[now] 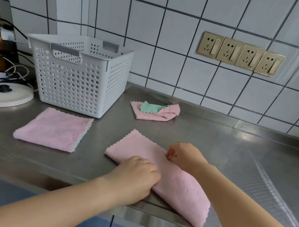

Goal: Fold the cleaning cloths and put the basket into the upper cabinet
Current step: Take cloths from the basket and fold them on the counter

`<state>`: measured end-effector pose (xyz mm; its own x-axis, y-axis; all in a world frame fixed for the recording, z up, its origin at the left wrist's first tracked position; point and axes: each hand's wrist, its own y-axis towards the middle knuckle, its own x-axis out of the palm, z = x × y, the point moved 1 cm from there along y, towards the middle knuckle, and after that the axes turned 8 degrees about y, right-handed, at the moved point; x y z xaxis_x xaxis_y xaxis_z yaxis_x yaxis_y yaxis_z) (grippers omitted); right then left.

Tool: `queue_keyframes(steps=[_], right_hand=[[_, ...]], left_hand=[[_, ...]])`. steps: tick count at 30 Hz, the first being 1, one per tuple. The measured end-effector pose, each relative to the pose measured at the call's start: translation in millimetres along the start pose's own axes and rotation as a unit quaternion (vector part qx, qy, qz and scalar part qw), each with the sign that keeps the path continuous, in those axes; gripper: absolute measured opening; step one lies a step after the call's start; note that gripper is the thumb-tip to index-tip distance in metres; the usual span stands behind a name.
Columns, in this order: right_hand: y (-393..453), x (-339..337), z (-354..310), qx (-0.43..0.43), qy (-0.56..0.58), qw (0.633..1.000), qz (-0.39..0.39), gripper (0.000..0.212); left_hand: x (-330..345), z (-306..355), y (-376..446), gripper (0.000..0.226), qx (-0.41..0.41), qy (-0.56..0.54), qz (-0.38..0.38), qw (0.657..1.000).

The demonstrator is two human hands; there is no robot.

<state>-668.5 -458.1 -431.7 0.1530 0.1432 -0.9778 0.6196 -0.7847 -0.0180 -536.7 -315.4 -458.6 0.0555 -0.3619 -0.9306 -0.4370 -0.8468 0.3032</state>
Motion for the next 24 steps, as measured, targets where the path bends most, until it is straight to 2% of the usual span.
queue_keyframes(steps=[6,8,11,13,16,19,22,24], right_hand=[[-38.5,-5.7,6.8,0.025,-0.014,0.999,-0.038,0.021],[-54.6,-4.8,3.9,0.018,-0.008,0.998,-0.053,0.021],[-73.3,-2.1,-4.7,0.005,0.002,0.998,-0.063,0.019],[-78.1,-0.5,-7.5,0.002,0.002,0.999,-0.050,0.018],[-85.0,-0.2,0.0,-0.039,0.049,0.998,0.007,0.016],[-100.8,0.8,6.3,-0.112,0.089,0.990,-0.002,0.038],[-122.8,7.1,4.7,-0.143,0.120,0.979,-0.086,0.066],[-135.7,14.1,3.8,-0.154,0.104,0.974,-0.132,0.078]], left_hand=[[-1.7,-36.0,-25.6,0.009,0.001,0.031,0.030,0.999],[-3.5,-48.4,-27.9,0.009,0.000,0.044,0.007,0.999],[-5.9,-64.7,-26.6,0.009,0.005,0.015,-0.068,0.998],[-8.2,-69.6,-26.1,0.012,0.012,-0.014,-0.095,0.995],[-12.0,-68.2,-32.7,0.021,0.004,-0.062,-0.096,0.993],[-17.2,-63.4,-48.7,0.036,-0.010,-0.114,-0.128,0.985],[-21.6,-57.5,-64.4,0.063,0.013,-0.121,-0.214,0.969],[-22.8,-51.8,-71.5,0.073,0.029,-0.114,-0.246,0.962]])
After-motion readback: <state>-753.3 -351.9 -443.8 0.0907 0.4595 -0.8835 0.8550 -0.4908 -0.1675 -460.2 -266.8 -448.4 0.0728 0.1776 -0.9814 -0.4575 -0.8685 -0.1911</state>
